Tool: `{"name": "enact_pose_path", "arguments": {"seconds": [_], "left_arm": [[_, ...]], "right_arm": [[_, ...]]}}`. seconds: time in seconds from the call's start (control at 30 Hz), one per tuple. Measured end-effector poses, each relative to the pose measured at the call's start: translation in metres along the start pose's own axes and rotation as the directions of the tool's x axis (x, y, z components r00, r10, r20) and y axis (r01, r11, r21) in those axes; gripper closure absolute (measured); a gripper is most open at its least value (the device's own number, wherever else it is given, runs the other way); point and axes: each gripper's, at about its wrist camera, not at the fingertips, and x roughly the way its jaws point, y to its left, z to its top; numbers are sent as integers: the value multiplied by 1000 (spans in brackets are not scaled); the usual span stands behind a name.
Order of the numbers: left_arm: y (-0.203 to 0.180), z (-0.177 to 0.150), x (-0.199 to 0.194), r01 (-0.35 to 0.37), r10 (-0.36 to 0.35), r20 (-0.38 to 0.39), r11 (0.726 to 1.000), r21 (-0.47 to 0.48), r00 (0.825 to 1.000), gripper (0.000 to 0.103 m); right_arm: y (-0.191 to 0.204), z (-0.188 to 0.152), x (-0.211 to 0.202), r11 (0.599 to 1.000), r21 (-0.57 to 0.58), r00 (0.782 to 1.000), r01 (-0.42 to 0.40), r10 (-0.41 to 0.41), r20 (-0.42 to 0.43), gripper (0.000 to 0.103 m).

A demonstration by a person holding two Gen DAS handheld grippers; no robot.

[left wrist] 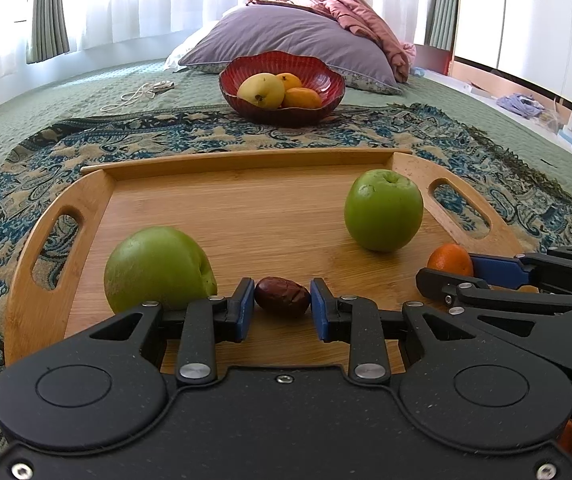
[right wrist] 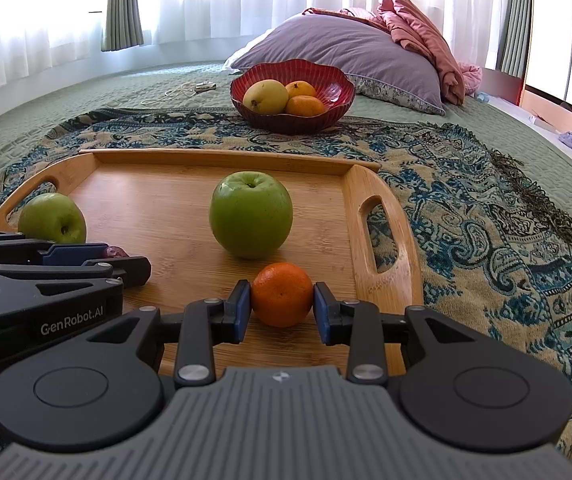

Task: Organize fruits
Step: 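Open the left tool to drop the date onto the tray, then open the right tool to release the mandarin onto the tray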

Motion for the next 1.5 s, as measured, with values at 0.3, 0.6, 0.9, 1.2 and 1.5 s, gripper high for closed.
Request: {"name": "enact_pose_path", "arguments": {"seconds": [0.3,0.6,0.9,1.2,1.5], "left_arm": [[-2,0,-9,6,-6,10,1000,15,1000,68],[1,1,-32,9,-9,37,1000,17,999,55],[-3,-20,-73,8,-14,91,998,62,996,41],[7,-42,-109,3,-9,139,999,46,990,28],[15,-73,-132,-16,10,151,999,42,989,19]], "right_arm": [[1,0,-3,1000,-4,1000,-12,12,9,50],[3,4,-18,1000,-8,999,-21,21,37,44],[-2,2,-45,999,-3,995,-48,48,83,38],[2,-17,-74,998,-36,991,-57,61,118,35],[12,-41,-95,996,-74,989,-57,66,132,33]]}}
